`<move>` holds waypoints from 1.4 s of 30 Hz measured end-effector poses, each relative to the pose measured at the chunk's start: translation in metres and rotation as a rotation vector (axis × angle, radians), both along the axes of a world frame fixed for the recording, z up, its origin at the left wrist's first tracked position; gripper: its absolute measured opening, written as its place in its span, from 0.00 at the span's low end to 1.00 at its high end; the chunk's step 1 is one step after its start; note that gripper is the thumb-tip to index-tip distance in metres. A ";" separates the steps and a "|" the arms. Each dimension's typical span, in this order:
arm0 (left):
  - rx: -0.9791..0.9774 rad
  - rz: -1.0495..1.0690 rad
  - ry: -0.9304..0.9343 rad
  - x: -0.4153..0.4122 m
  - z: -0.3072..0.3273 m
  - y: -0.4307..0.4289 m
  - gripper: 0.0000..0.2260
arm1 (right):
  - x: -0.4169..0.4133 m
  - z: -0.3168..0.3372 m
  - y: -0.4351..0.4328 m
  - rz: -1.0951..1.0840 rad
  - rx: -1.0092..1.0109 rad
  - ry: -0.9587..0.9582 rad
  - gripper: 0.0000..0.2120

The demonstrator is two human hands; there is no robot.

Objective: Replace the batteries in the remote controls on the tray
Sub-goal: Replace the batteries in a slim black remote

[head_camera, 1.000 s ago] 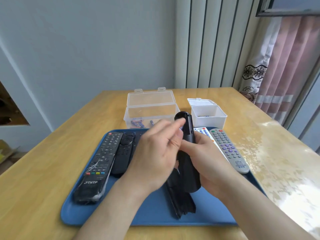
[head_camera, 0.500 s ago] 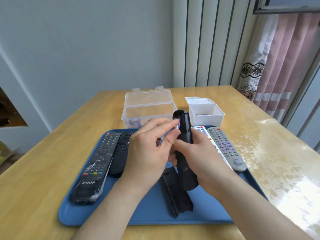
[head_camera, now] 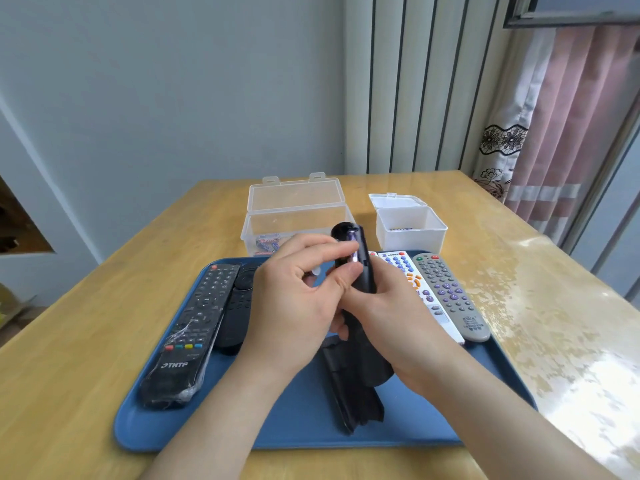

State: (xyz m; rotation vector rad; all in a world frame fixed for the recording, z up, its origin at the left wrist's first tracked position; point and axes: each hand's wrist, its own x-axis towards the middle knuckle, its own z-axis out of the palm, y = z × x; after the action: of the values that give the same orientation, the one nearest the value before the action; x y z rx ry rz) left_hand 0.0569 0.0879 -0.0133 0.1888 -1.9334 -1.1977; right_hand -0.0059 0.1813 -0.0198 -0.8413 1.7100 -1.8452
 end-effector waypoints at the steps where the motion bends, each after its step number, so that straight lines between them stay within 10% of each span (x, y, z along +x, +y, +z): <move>1: 0.020 0.007 -0.019 0.000 0.001 0.000 0.13 | 0.001 0.000 0.000 0.011 0.018 0.040 0.03; 7: 0.283 -0.048 -0.040 -0.001 0.003 -0.011 0.32 | 0.006 0.004 0.001 0.066 0.096 0.150 0.09; 26: 0.461 -0.087 -0.058 -0.001 0.000 -0.016 0.06 | 0.005 0.005 0.002 0.126 0.098 0.050 0.14; 32: 0.942 -0.323 -0.083 -0.010 -0.010 -0.017 0.17 | -0.005 0.013 0.007 -0.012 -0.011 -0.303 0.18; 38: 0.681 -0.261 -0.107 -0.008 -0.011 -0.020 0.12 | -0.017 0.008 0.008 -0.102 -0.033 -0.351 0.12; 42: 0.170 -0.104 -0.261 -0.006 -0.012 -0.025 0.10 | -0.019 0.009 0.008 -0.155 -0.094 -0.287 0.06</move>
State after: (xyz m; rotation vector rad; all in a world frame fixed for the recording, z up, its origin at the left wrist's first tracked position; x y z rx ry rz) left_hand 0.0507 0.0632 -0.0248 0.3522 -2.0849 -1.4680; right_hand -0.0244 0.1892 -0.0110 -0.4598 1.5540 -2.0487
